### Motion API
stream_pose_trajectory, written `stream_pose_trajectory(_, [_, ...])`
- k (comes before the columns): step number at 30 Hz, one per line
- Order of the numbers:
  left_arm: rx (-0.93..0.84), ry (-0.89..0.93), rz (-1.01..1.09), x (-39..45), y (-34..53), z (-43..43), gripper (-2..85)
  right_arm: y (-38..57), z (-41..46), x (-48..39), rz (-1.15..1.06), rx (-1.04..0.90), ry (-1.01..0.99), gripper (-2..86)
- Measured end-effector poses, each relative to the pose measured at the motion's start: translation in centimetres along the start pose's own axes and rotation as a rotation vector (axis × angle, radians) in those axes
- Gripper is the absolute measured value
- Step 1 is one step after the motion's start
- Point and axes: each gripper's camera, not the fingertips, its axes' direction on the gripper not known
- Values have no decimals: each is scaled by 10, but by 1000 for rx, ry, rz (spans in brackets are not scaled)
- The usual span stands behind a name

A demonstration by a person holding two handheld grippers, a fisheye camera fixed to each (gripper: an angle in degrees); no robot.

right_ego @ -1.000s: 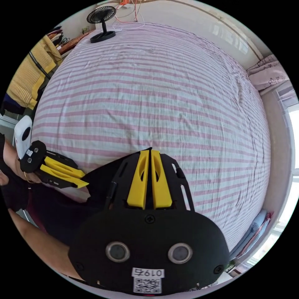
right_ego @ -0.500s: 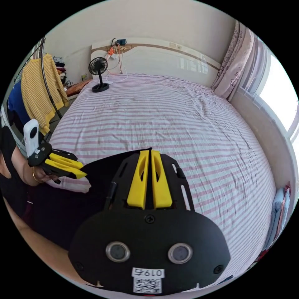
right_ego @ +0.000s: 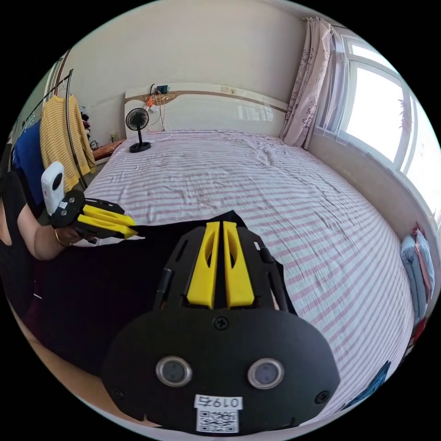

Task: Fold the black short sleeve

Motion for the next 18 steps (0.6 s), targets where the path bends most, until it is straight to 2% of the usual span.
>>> stream_pose_trajectory(3, [-26,-66,68,30,-4,0,7,21,3,-1,11,-16,5,-7])
stream_pose_trajectory(6, [-50,-206,177,63,-7,-1,6,33,13,-5,2,-35,16,-6])
stream_pose_trajectory(11, [-84,-521,433,128,-2,9,4,53,26,-6,-12,-94,19,1])
stream_pose_trajectory(13, [-77,-526,442,137,-1,10,4,64,22,0,16,-84,12,18])
stream_pose_trajectory(18, [-78,-389,372,128,-8,3,4,79,28,13,45,-174,13,37])
